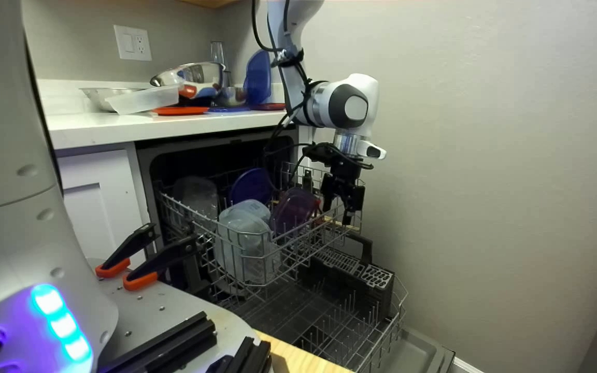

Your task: Pull the top dishwasher rack fully outwards

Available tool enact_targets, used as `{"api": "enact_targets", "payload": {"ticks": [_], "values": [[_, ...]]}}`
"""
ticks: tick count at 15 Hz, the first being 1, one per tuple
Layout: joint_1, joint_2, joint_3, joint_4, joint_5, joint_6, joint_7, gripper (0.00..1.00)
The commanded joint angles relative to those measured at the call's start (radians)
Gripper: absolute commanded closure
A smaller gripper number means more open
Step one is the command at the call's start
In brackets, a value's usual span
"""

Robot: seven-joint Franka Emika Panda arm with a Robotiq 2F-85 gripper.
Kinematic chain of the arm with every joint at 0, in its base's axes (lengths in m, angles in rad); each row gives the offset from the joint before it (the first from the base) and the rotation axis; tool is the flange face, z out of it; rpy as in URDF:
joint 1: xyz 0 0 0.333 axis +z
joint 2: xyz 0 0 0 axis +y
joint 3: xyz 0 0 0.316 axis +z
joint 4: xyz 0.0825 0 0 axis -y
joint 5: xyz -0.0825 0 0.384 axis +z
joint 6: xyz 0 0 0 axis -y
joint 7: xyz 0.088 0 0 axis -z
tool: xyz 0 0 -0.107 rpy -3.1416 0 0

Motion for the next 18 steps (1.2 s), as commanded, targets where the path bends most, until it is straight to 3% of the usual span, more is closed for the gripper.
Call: {"api": "enact_targets", "payload": {"ticks": [1,9,18], "values": [[0.017,-0.069,-0.024,-0.057,-0.066,-0.027,0.017,0.0],[0.065,-0.002,0.084,0.059,-0.131,-0.088,-0.05,0.0],[0.072,0.005,0.083,0.063,-0.118,-0.07,-0.025,0.0]]}}
